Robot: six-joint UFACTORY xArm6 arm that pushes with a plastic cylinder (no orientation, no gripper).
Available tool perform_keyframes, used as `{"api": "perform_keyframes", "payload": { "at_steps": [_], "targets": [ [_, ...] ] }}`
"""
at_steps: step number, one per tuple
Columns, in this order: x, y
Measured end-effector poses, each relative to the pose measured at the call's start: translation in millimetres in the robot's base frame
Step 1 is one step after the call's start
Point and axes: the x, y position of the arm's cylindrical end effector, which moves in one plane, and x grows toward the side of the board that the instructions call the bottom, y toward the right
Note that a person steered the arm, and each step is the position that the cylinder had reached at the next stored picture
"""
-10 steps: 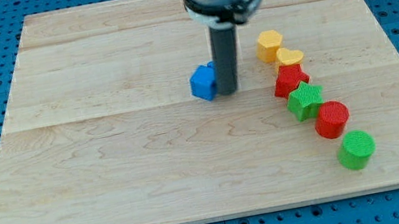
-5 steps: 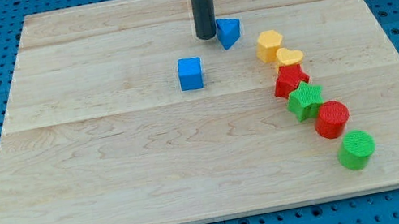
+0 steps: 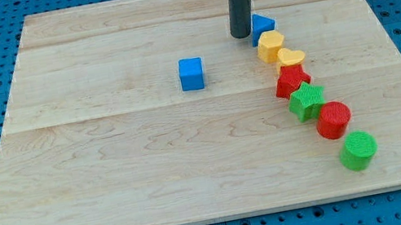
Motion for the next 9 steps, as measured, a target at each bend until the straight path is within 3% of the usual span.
{"api": "perform_keyframes", "payload": {
  "at_steps": [1,3,4,6,7,9],
  "targets": [
    [-1,-20],
    [-2,43],
    [-9,-2],
    [38,-11],
    [45,46],
    [58,17]
  ]
}}
